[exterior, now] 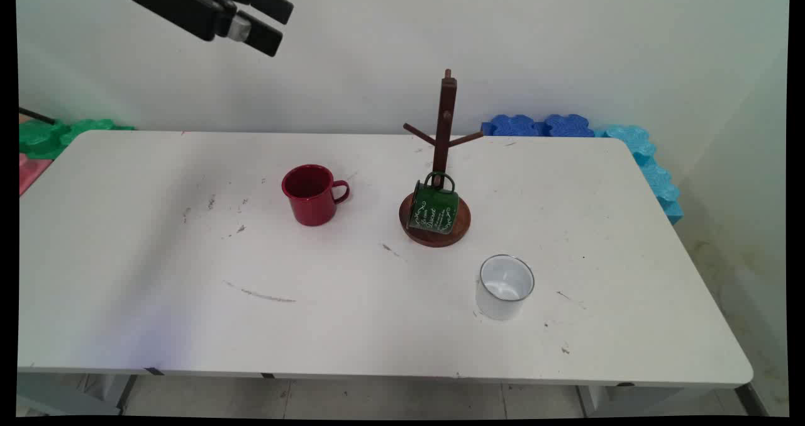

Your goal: Pick up the green mug from the rack

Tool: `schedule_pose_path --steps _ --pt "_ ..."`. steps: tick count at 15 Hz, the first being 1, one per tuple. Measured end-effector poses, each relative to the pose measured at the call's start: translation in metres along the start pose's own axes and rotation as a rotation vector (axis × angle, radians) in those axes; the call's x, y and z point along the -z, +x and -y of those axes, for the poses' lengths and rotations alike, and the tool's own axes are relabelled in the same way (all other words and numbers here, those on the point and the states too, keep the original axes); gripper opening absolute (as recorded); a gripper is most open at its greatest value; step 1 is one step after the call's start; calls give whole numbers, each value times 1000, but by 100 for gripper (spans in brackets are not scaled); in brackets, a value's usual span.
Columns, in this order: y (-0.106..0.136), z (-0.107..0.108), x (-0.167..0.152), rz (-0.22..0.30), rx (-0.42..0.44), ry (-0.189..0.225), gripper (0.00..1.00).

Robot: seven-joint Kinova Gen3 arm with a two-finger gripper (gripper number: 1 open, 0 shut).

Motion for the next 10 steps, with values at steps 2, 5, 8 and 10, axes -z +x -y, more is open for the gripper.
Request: schedule_pose_path --steps 2,5,8,10 --pt "-2 0 -2 6 5 2 100" --pt "-6 1 -8 16 17 9 100" --pt "-11 2 -16 31 36 20 100" --pt "-18 4 -24 45 52 30 100"
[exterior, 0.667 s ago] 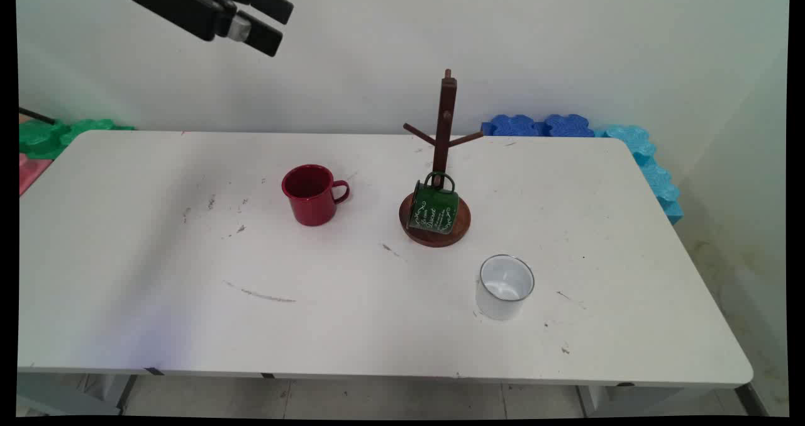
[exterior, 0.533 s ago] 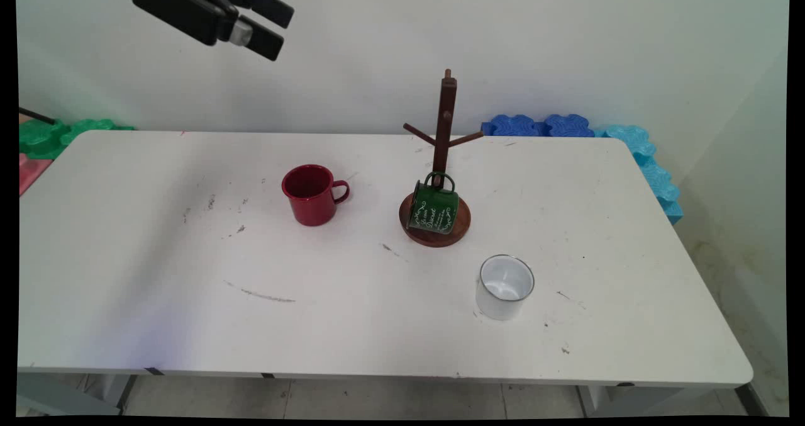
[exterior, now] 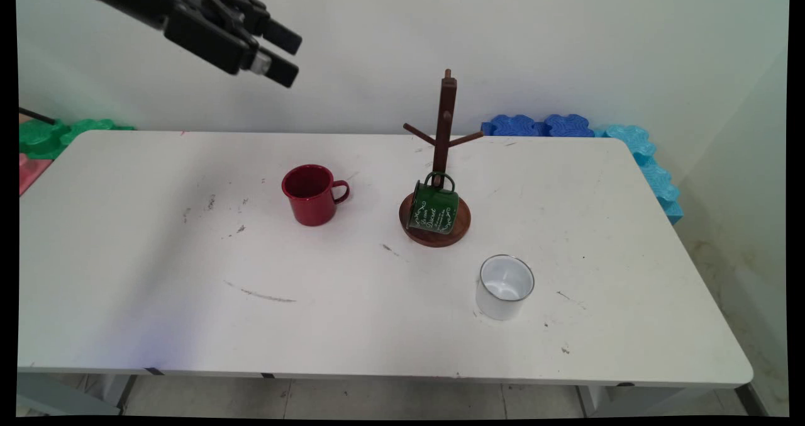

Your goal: Pick up the green mug from the rack

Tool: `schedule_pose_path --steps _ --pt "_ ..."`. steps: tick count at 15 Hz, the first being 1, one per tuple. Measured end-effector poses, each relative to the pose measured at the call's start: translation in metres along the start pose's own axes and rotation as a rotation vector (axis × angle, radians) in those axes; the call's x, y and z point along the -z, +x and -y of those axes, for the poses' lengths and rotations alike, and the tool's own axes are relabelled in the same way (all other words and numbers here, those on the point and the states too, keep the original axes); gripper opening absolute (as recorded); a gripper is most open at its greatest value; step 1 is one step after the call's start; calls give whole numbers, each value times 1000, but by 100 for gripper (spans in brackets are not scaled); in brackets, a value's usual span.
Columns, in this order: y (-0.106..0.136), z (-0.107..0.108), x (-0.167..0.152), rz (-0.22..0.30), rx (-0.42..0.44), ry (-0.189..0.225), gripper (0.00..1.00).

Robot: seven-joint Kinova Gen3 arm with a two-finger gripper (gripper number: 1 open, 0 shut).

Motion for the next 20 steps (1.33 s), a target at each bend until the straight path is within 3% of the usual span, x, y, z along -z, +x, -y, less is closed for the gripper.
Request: schedule_pose_path --steps 8,9,12,20 --pt "-45 8 -44 79 61 36 100" --pt "-41 23 -65 94 51 14 100" --pt "-67 21 -82 118 71 19 100" --pt "-113 18 -126 128 124 28 100"
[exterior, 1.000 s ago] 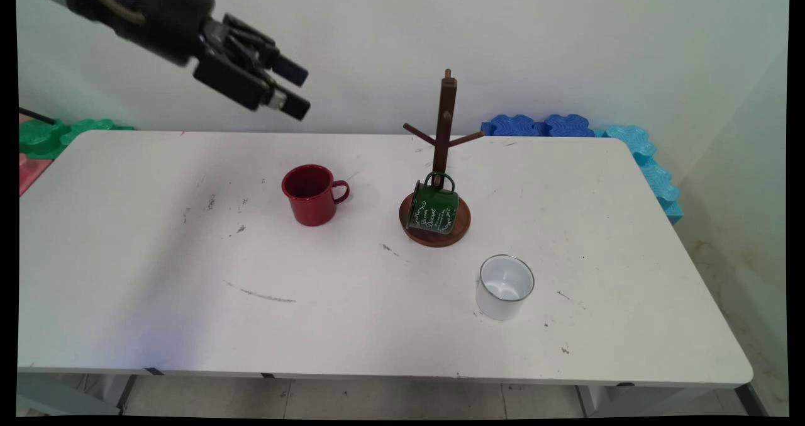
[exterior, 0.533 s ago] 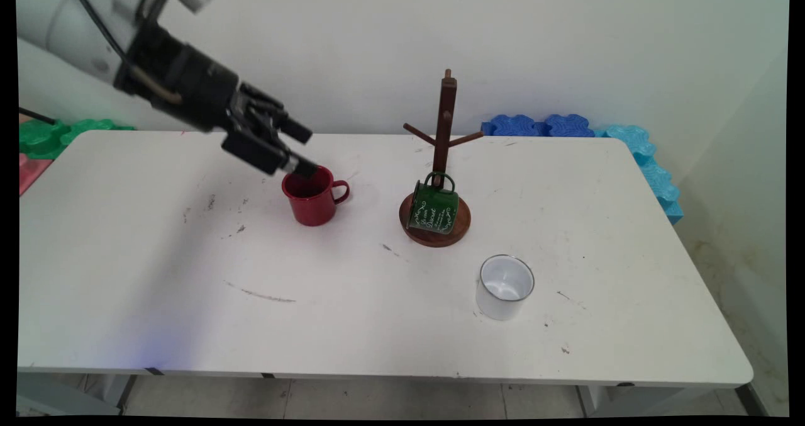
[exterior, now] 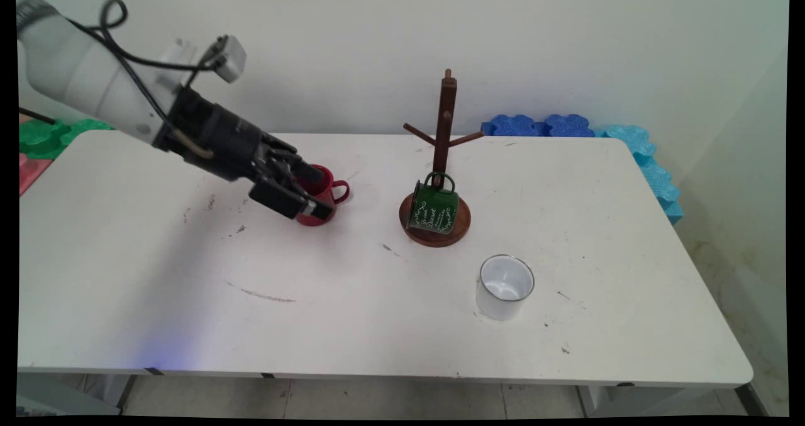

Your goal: Pick up the green mug from the rack

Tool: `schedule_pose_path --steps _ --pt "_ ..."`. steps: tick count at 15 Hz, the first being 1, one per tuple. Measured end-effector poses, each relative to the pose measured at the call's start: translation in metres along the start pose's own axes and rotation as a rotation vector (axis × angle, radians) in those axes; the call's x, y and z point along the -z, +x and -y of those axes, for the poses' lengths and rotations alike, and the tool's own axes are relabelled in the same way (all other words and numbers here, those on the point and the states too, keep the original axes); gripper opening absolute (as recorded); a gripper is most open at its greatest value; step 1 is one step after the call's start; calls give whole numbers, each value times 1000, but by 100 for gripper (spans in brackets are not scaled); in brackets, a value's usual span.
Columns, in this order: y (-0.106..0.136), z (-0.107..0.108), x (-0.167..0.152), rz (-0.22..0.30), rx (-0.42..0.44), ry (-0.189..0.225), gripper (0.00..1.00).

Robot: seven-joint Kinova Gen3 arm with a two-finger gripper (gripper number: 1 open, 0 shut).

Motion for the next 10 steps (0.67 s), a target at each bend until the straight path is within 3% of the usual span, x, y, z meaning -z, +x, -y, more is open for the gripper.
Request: schedule_pose_path --steps 10 --pt "-6 25 -54 -34 29 6 100"
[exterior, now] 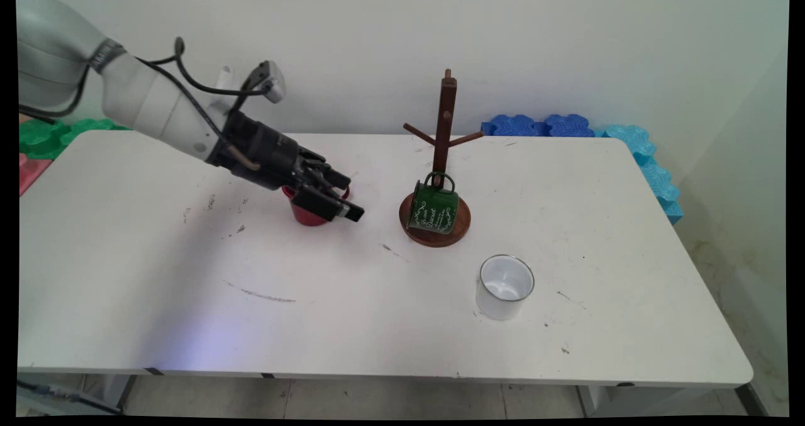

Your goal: Pick up the green mug from the rack

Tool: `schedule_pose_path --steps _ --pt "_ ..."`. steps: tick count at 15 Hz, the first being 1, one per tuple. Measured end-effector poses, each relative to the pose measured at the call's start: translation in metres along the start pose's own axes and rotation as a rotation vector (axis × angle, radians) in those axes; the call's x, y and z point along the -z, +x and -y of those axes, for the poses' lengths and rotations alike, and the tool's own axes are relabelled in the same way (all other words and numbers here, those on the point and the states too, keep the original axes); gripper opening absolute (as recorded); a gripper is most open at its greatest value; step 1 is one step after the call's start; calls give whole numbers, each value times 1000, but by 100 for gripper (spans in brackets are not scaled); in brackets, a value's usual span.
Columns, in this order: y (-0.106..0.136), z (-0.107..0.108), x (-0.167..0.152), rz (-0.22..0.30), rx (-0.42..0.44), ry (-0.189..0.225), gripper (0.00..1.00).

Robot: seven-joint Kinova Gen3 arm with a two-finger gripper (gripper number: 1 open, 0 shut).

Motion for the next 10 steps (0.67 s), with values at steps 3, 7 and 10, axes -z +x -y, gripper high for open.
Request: schedule_pose_path --steps 3,7,10 --pt "-15 -2 -6 -13 18 15 100" --pt "-12 5 -31 -15 12 -9 100" --pt "-10 8 -48 -14 8 -30 100"
